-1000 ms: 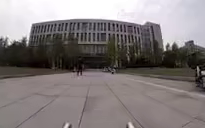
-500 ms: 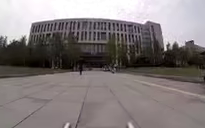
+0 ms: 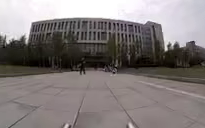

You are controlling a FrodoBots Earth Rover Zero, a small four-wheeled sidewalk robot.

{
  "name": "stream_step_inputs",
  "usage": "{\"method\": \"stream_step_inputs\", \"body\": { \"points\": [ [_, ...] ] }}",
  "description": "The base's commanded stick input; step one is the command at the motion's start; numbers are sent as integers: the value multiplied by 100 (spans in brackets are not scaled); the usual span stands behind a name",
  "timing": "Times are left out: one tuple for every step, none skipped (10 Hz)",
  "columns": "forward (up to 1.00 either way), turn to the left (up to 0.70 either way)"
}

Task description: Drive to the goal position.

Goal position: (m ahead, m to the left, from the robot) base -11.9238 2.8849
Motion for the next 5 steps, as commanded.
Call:
{"method": "stream_step_inputs", "body": {
  "points": [
    [85,0],
    [85,0],
    [85,0],
    [85,0],
    [85,0]
  ]
}}
